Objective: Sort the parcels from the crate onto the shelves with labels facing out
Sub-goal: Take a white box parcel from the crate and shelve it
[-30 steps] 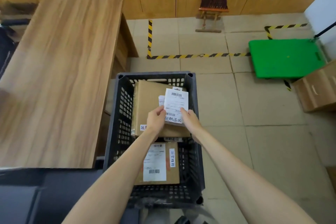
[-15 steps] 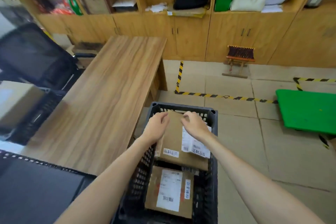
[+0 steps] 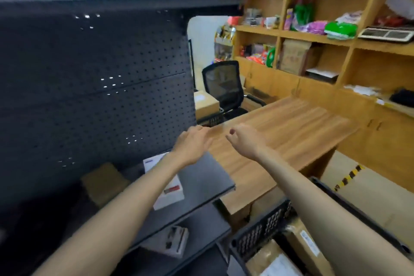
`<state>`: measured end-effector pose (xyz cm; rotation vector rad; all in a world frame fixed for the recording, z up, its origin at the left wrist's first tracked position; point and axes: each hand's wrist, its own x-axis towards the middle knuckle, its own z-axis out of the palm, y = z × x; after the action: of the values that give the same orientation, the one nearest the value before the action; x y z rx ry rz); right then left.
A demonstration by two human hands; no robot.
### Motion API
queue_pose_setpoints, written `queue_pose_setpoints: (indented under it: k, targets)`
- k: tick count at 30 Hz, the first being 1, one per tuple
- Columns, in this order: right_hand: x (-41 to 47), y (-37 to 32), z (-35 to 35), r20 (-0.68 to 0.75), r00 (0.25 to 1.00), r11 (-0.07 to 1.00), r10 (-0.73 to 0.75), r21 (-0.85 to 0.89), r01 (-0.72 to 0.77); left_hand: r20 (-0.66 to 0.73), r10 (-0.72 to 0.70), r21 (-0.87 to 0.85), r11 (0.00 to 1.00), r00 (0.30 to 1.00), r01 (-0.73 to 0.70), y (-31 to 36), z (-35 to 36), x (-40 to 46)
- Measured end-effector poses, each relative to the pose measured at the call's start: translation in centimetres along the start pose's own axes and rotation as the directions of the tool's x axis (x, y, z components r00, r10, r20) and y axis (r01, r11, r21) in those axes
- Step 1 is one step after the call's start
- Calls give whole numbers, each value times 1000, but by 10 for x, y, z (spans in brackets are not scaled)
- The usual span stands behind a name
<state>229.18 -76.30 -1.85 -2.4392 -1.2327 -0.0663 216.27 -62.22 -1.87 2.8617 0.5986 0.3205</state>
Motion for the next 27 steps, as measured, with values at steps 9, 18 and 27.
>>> queue_pose_setpoints:
  k: [9,18,27]
  targets:
    - [-10,-226,68,171,935,950,-310,72,302,-109,-428,37,900,897,434,-182,-97,-203]
    - [-45,-386,114,233,822,853,-520,185,487,-185,-683,102,702,707,705,-286,-138,-369]
    - [-59,-485,150,264,721,766,-641,283,577,-212,-804,111,545,556,831,-337,-158,-437]
